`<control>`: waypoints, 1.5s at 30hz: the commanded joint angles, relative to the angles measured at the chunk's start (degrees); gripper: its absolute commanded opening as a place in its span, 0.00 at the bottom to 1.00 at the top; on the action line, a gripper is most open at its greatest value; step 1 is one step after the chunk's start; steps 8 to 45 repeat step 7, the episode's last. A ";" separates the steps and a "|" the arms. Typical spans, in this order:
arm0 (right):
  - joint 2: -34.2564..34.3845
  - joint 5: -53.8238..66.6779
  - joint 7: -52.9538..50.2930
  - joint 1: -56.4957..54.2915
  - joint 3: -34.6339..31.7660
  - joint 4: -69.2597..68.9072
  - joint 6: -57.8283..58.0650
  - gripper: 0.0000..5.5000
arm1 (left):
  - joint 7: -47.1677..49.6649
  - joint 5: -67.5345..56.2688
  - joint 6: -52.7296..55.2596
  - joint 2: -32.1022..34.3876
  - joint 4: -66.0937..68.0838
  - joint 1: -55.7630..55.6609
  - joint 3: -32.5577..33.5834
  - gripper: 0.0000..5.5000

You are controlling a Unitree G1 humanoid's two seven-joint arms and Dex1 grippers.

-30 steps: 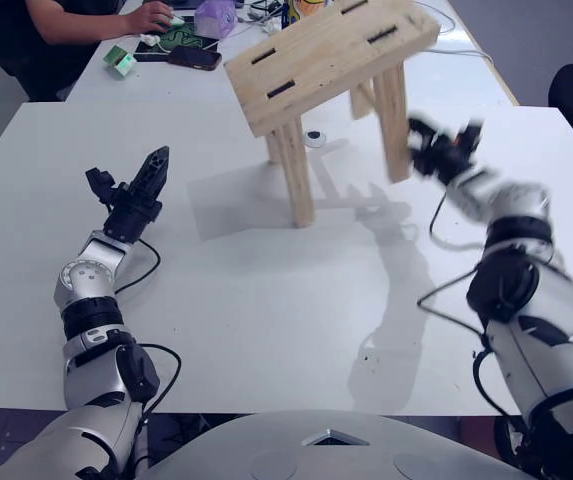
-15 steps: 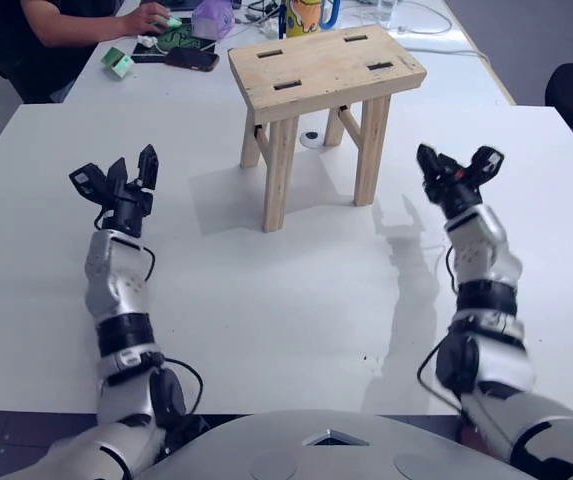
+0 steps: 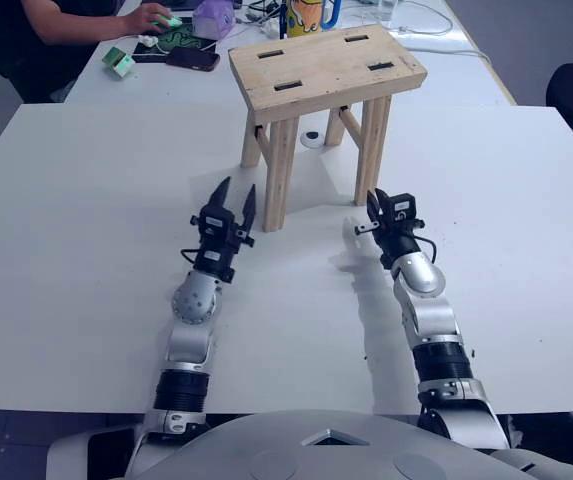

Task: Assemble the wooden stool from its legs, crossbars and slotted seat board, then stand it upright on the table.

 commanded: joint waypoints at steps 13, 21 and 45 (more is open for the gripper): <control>0.89 2.61 1.61 -4.76 0.12 5.92 -1.08 0.00 | -6.45 1.50 -0.81 2.25 7.46 -5.17 -8.57 0.24; 0.89 2.61 1.61 -4.76 0.12 5.92 -1.08 0.00 | -6.45 1.50 -0.81 2.25 7.46 -5.17 -8.57 0.24; 0.89 2.61 1.61 -4.76 0.12 5.92 -1.08 0.00 | -6.45 1.50 -0.81 2.25 7.46 -5.17 -8.57 0.24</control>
